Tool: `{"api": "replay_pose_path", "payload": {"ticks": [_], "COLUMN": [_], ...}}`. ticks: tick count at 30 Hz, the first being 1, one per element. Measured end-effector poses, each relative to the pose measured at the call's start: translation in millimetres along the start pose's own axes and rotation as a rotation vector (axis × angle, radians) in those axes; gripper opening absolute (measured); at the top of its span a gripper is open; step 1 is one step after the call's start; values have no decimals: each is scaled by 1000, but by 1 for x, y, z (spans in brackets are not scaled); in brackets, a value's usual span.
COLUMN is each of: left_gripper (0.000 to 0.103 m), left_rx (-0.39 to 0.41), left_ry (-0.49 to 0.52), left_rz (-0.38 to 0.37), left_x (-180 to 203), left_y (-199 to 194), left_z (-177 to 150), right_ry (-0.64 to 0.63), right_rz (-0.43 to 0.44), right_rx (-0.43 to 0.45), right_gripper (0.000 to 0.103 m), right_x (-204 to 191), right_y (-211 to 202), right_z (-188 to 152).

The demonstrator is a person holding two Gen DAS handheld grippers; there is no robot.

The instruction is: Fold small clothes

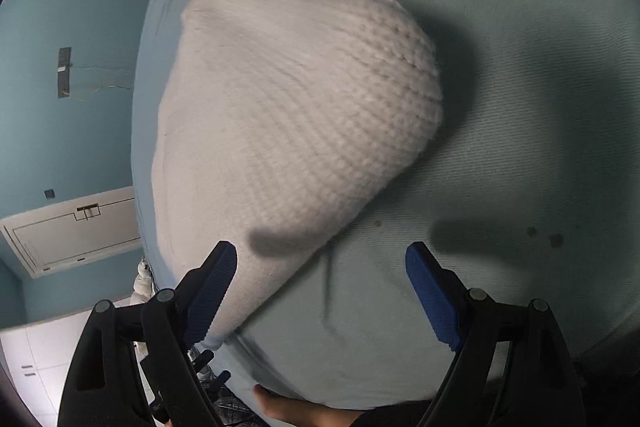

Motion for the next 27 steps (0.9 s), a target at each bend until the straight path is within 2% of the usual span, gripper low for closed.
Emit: {"api": "replay_pose_path", "payload": {"ticks": [3, 6, 8, 10, 11, 13, 15, 19, 23, 25, 27], "left_gripper": [102, 102, 102, 102, 102, 102, 102, 101, 101, 101, 101], "left_rx": [29, 21, 9, 4, 6, 17, 32, 80, 182, 168, 114], "left_ry": [-108, -131, -135, -139, -139, -130, -112, -81, -133, -163, -198], "left_rz": [-12, -21, -14, -16, -15, -1, 18, 46, 50, 36, 17], "left_x": [-17, -23, -26, -26, -27, -25, -16, 11, 7, 3, 1], "left_y": [-3, 1, 6, 12, 19, 23, 19, 14, -4, -1, 10], "left_z": [8, 9, 6, 6, 5, 2, 4, 8, 4, 1, -4], "right_ry": [-21, -23, -39, -115, -133, -167, -191, -240, -274, -270, -268], "right_rz": [-6, 20, 15, -48, -58, -50, -21, 9, -1, -10, -15], "right_rx": [-4, 13, 29, 62, 70, 109, 160, 227, 249, 244, 241], "right_gripper": [84, 83, 65, 52, 48, 32, 26, 24, 24, 24, 24], "right_x": [-8, -17, -23, -37, -39, -47, -53, -64, -71, -65, -70], "right_y": [14, 25, 27, 28, 25, 18, 6, -8, -11, -12, -10], "right_z": [10, 18, 17, 17, 18, 13, 8, 0, -2, -1, -4]}}
Point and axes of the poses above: each gripper's, at about its wrist camera, not at the fingertips, and y roughly the way its jaws point, x to its right, z to its top, the point moved 2 cm from there along y, roughly the way its jaws point, and after that the axes turned 3 degrees about x, right-handed, at the moved point
